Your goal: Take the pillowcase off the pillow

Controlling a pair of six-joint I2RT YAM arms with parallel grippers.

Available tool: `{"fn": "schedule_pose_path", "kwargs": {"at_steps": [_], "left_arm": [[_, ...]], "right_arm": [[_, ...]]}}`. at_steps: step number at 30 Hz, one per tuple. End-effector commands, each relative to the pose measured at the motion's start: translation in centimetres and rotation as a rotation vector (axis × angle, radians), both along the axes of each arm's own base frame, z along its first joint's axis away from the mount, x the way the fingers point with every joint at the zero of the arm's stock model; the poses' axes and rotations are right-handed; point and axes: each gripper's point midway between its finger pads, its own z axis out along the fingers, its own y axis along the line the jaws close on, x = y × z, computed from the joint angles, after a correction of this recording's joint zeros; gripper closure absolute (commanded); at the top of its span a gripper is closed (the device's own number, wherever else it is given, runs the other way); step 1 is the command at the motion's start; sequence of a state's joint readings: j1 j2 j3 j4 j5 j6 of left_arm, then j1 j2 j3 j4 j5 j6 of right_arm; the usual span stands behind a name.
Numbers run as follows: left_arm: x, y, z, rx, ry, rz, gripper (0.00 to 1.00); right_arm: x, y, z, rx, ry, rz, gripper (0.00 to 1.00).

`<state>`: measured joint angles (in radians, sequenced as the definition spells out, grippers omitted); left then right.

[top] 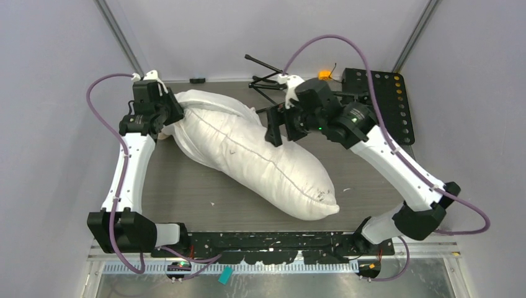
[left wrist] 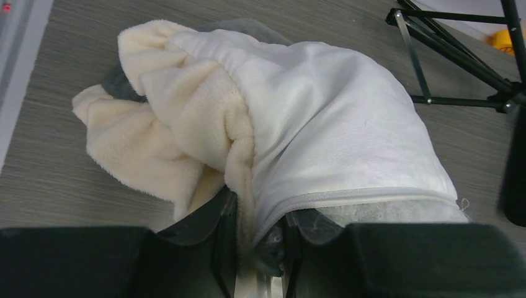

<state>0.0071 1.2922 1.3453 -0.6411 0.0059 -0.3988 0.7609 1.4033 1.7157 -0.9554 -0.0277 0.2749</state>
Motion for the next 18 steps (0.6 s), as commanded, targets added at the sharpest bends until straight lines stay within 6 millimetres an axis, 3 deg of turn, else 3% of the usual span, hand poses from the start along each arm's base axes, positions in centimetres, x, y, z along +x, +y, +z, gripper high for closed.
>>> {"fn": "schedule_pose_path", "kwargs": {"at_steps": [1, 5, 10, 14, 18], "left_arm": [[-1.0, -3.7, 1.1, -0.144, -0.018, -0.130, 0.73], [-1.5, -4.3, 1.4, -0.167, -0.018, -0.153, 0.73], [-1.8, -4.8, 1.6, -0.189, -0.005, -0.174, 0.74], [-1.9, -5.6, 1.0, -0.231, 0.015, -0.199, 0.77], [-2.0, -6.1, 0.8, -0.261, 0.027, -0.209, 0.78]], "right_arm": [[-1.0, 4.6, 1.6, -0.025, -0.063, 0.113, 0.12], [0.4, 8.2, 0.0, -0.113, -0.099, 0.154, 0.12], [2.7, 12.0, -0.5, -0.142, -0.149, 0.159, 0.10], [4.8, 14.3, -0.5, -0.198, -0.255, 0.104, 0.09], [5.9, 16.5, -2.1, -0.245, -0.315, 0.085, 0.09]]}}
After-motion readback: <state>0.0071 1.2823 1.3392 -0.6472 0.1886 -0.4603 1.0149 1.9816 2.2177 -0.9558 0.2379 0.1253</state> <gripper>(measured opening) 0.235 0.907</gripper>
